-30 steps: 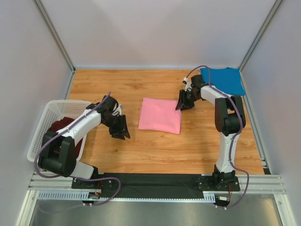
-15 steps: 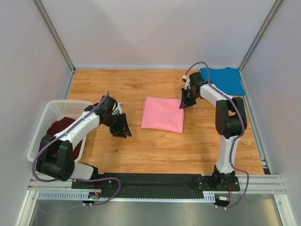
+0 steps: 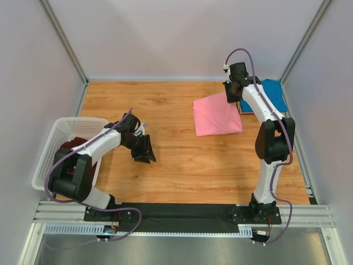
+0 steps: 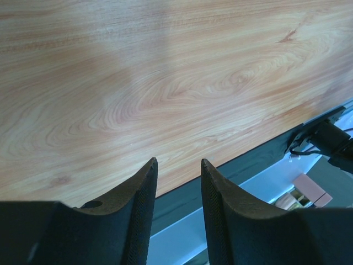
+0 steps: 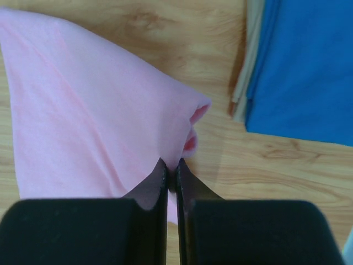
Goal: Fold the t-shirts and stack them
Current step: Neatly place the folded tshirt to the corner
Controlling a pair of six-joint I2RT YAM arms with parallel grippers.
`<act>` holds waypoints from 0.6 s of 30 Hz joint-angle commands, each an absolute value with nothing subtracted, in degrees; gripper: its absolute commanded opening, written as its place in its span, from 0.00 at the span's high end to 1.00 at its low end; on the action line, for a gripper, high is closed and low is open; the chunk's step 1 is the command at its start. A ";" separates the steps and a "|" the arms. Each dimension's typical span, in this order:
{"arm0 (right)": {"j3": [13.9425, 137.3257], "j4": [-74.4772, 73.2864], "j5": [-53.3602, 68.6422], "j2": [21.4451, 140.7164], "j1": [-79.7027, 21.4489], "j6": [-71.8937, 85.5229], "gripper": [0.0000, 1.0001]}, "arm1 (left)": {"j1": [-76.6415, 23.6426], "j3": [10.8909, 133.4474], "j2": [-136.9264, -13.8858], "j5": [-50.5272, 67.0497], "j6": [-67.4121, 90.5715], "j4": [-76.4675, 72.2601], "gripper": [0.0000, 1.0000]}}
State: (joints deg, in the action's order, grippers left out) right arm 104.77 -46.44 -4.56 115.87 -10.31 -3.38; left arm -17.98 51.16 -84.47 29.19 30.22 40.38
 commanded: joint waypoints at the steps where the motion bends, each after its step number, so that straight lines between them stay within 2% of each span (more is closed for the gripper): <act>1: 111.35 -47.11 -10.62 116.71 -8.97 -7.90 1.00 | -18.02 53.00 -85.60 30.23 29.44 39.37 0.55; 13: 122.68 -53.69 -16.51 122.08 -5.54 -15.02 1.00 | -18.02 52.03 -90.17 31.37 30.06 37.79 0.56; 16: 131.03 -59.05 -11.63 124.62 -3.09 -14.86 1.00 | -18.02 53.08 -91.32 31.82 29.79 38.40 0.56; 18: 136.48 -61.51 -12.55 125.94 -1.85 -14.76 1.00 | -18.02 53.87 -92.37 32.25 29.62 38.94 0.55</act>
